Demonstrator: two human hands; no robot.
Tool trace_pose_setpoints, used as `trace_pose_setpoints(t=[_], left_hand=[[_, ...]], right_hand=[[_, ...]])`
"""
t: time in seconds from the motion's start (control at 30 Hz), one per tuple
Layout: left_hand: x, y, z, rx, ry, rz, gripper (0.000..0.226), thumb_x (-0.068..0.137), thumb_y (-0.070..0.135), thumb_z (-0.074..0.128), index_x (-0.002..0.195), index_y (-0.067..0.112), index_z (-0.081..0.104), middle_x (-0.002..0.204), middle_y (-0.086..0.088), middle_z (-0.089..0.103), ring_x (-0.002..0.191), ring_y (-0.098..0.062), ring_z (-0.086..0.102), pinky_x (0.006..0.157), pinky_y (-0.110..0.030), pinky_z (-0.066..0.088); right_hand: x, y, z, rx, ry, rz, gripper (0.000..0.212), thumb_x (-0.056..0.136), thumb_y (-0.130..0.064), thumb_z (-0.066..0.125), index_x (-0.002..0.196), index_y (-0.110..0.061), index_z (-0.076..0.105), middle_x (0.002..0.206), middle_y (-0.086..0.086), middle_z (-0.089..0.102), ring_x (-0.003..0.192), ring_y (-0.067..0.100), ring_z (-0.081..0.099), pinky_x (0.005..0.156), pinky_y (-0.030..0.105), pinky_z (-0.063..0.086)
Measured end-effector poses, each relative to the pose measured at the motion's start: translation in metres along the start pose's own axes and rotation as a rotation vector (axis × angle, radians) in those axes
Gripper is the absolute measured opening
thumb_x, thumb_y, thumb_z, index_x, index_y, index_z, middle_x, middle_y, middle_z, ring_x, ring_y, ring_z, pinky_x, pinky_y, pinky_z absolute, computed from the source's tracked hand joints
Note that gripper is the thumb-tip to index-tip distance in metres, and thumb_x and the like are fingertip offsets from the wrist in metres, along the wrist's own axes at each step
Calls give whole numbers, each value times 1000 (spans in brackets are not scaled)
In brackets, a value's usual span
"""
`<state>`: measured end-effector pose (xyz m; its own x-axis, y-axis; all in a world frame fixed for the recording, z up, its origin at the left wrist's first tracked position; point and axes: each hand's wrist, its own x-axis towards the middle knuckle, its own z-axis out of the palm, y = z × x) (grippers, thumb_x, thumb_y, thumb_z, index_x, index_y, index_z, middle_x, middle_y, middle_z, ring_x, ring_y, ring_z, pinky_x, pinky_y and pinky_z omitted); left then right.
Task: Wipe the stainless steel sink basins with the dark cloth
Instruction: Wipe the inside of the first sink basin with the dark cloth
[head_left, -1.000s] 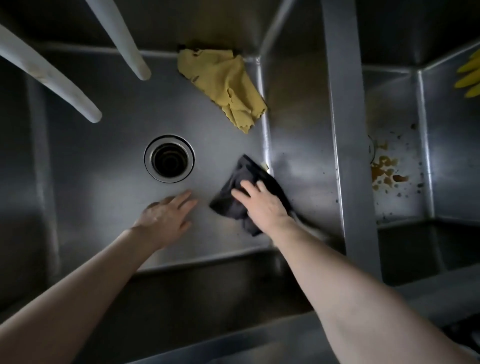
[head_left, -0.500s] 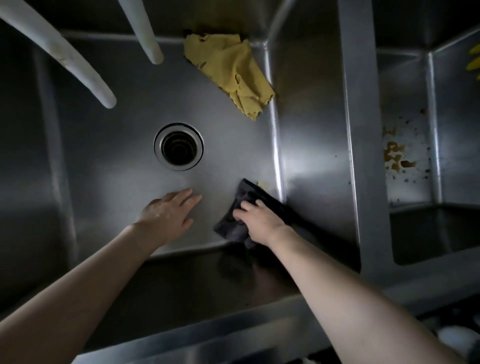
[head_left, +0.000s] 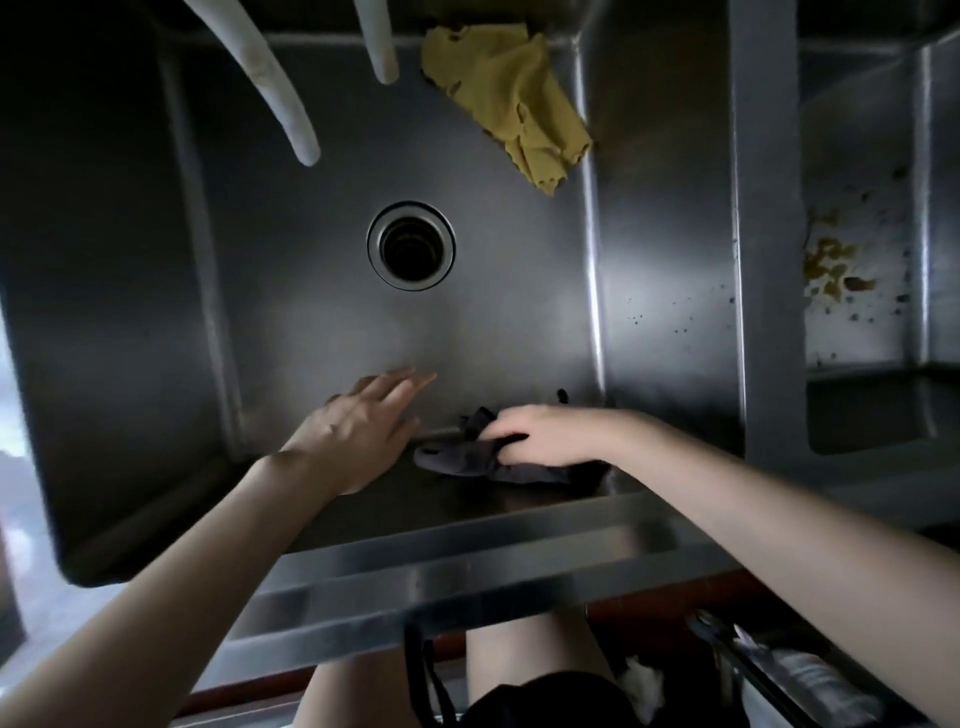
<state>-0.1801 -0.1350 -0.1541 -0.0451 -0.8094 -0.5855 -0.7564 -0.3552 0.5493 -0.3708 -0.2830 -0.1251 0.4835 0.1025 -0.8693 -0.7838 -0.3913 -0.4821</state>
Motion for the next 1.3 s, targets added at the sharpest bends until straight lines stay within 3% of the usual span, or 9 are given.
trace_pose_setpoints(t=[0.17, 0.27, 0.4, 0.47, 0.57, 0.7, 0.83, 1.1, 1.3], left_hand=[[-17, 16, 5, -55, 16, 20, 61, 88, 51, 20, 145, 33, 30, 147, 3, 41, 134, -22, 39, 108, -42, 38], [-19, 18, 5, -39, 41, -20, 63, 86, 50, 17, 144, 31, 32, 145, 1, 44, 132, -24, 42, 108, -41, 38], [-21, 4, -6, -80, 106, -116, 67, 83, 51, 17, 144, 28, 35, 147, -1, 43, 131, -27, 42, 108, -41, 37], [-26, -8, -11, -44, 130, -151, 63, 85, 50, 20, 144, 31, 32, 149, -1, 40, 134, -27, 39, 107, -46, 37], [-38, -22, -18, -11, 136, -198, 62, 85, 52, 20, 143, 36, 30, 150, 1, 39, 134, -26, 38, 106, -48, 38], [-67, -29, -24, 24, 50, -159, 68, 83, 59, 13, 145, 37, 30, 152, 6, 35, 140, -19, 32, 113, -39, 30], [-88, -27, -25, 107, 8, -121, 67, 84, 60, 10, 145, 41, 29, 153, 10, 33, 143, -15, 28, 115, -38, 29], [-123, -33, -43, 423, 153, -141, 49, 95, 42, 27, 135, 23, 49, 135, -3, 57, 133, -27, 45, 105, -51, 37], [-144, -37, -48, 445, 190, -265, 50, 95, 42, 27, 132, 21, 54, 131, -4, 59, 132, -30, 45, 103, -55, 37]], right_hand=[[-43, -14, 0, 126, -81, -34, 32, 93, -34, 45, 116, -54, 54, 125, -15, 47, 115, 17, 54, 102, 41, 42], [-24, -28, 6, 71, -123, -21, 39, 95, -27, 42, 132, -35, 52, 137, -8, 50, 124, 16, 46, 109, 35, 32], [25, -72, 22, 23, -165, -41, 41, 99, -22, 40, 139, -19, 46, 140, 8, 51, 122, 28, 50, 104, 35, 37], [36, -98, 29, 11, -183, -128, 44, 99, -19, 37, 143, -16, 39, 146, 7, 43, 127, 25, 43, 104, 33, 32], [39, -115, 36, -4, -180, -215, 38, 100, -23, 34, 137, -20, 43, 143, 4, 45, 125, 24, 43, 96, 34, 30], [19, -95, 37, -51, -171, -221, 45, 102, -43, 25, 147, -40, 27, 156, -5, 26, 140, 21, 27, 115, 40, 19], [-16, -80, 28, 22, -143, -211, 45, 100, -53, 24, 144, -52, 20, 157, -17, 18, 144, 10, 17, 117, 31, 11], [-13, -106, 33, -13, -128, -274, 44, 101, -50, 26, 145, -49, 23, 156, -14, 23, 143, 10, 21, 113, 28, 14], [20, -148, 51, -22, -103, -340, 46, 100, -51, 29, 145, -46, 26, 157, -11, 22, 143, 16, 23, 116, 33, 16]])
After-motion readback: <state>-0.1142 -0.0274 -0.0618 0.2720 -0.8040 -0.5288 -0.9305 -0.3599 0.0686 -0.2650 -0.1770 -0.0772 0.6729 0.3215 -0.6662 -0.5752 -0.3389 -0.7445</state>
